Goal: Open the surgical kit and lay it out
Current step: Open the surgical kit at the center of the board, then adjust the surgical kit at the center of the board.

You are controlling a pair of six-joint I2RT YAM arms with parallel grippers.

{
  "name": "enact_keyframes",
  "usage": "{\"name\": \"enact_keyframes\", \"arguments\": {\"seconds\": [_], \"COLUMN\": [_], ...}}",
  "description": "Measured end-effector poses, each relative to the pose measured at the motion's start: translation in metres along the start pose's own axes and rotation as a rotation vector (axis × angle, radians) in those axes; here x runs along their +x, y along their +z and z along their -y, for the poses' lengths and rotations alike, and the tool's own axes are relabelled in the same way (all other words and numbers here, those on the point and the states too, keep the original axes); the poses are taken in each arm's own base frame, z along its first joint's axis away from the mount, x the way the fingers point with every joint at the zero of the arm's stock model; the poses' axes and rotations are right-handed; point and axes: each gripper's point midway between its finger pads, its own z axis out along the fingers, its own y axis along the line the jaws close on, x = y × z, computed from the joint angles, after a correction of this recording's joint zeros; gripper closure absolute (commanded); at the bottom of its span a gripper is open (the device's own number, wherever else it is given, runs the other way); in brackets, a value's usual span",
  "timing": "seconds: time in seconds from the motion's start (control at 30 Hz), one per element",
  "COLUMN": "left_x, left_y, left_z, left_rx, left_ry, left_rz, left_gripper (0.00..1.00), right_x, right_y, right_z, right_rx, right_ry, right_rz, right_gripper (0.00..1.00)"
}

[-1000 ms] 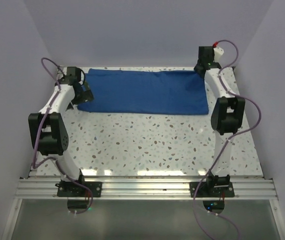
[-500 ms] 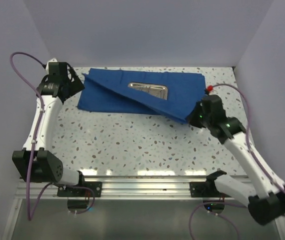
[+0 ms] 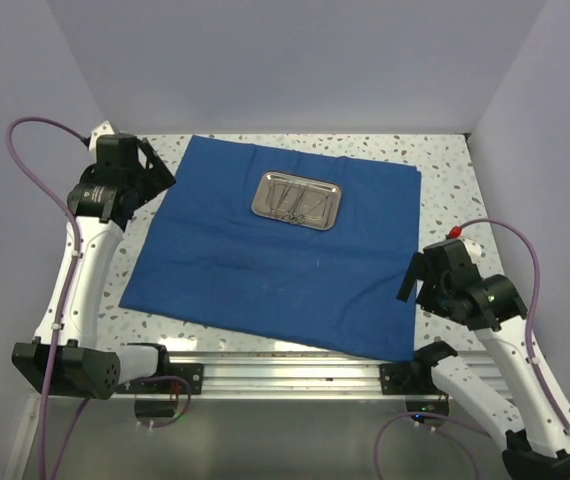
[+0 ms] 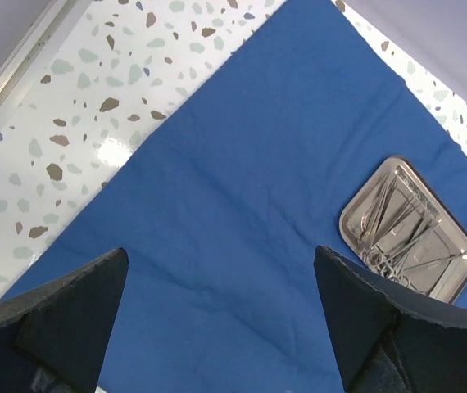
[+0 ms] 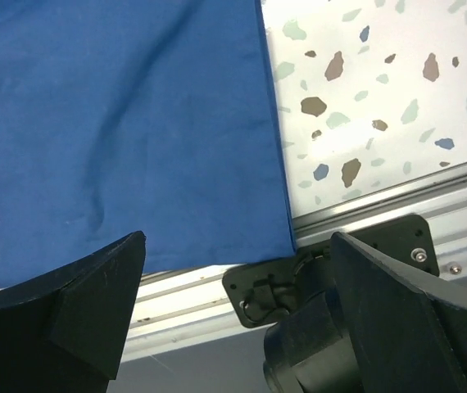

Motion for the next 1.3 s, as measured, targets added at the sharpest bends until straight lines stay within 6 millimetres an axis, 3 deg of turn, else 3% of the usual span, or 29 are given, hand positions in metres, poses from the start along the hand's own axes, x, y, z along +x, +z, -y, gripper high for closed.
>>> {"name": "enact_keyframes", "arguments": {"seconds": [0.17,0.33,0.47,0.67,0.8,0.9,1.0,1.13,1.3], "left_x": [0.017,0.049,0.082,0.127,0.145,0.144,0.13,0.097,0.063], "left_y": [-0.004,0.023,0.07,0.13,0.153,0.167,0.185,0.212,0.258], "left_z": [-0.008,-0.009,-0.015,-0.038,-0.056,-0.058,-0.05,-0.024,0.009], "left_rx": [0.008,0.032,-0.03,-0.126,-0.161,-0.156,-0.132,-0.076,-0.026], "left_ry": [0.029,0.124,0.208,0.297,0.315,0.303,0.271,0.236,0.217], "left_rz": [-0.023,-0.117,-0.232,-0.39,-0.442,-0.437,-0.388,-0.295,-0.207], "left_gripper": [0.0,0.0,0.0,0.01,0.03,0.03,0.03,0.03,0.05], "right_x": [-0.017,-0.044,-0.085,-0.125,-0.142,-0.157,-0.168,-0.176,-0.199], "right_y": [0.0,0.015,0.057,0.137,0.176,0.202,0.228,0.248,0.276], "right_z": [-0.016,-0.049,-0.076,-0.056,-0.064,-0.075,-0.083,-0.085,-0.092], "right_rx": [-0.034,-0.043,-0.006,0.102,0.111,0.114,0.113,0.135,0.156], "right_ry": [-0.003,-0.02,0.034,0.212,0.255,0.264,0.278,0.296,0.306], "right_rz": [0.026,0.006,-0.054,-0.164,-0.191,-0.195,-0.185,-0.169,-0.137], "right_gripper": [0.02,0.02,0.02,0.02,0.03,0.04,0.04,0.07,0.14]}}
